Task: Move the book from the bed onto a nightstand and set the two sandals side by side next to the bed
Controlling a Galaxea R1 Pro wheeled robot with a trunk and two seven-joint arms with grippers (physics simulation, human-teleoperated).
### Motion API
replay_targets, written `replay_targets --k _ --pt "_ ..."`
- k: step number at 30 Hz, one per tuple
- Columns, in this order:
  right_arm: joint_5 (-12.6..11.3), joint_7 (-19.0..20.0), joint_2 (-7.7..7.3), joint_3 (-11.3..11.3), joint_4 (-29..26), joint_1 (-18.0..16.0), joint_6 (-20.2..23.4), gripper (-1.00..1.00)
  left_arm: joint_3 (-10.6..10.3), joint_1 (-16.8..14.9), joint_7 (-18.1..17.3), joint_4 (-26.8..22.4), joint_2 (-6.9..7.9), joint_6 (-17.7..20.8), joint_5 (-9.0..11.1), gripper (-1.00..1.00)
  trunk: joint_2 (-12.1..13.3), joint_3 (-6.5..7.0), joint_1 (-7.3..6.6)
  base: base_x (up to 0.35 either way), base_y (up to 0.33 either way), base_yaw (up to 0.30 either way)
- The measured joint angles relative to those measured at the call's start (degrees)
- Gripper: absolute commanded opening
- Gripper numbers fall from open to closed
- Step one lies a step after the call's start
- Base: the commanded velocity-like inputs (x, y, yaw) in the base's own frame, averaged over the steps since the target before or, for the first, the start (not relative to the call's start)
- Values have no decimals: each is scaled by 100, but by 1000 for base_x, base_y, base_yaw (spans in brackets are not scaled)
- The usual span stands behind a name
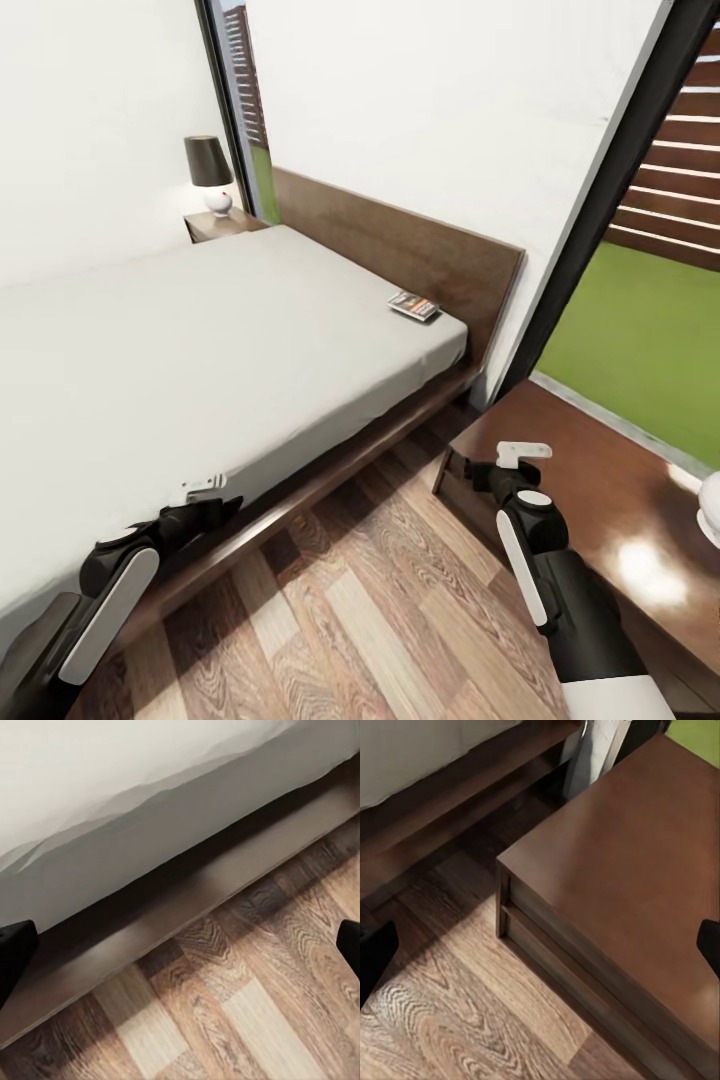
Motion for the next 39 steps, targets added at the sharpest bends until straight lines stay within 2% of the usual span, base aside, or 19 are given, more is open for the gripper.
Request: replay_targets --k 31,39 --pt "11 0 0 0 -17 0 -9 100 7 -6 -5 4 -6 18 0 100 1243 557 -681 1 0 0" --pt "13 0 0 0 -17 0 -9 100 423 -16 -2 4 -8 81 7 100 1564 700 -857 0 0 0"
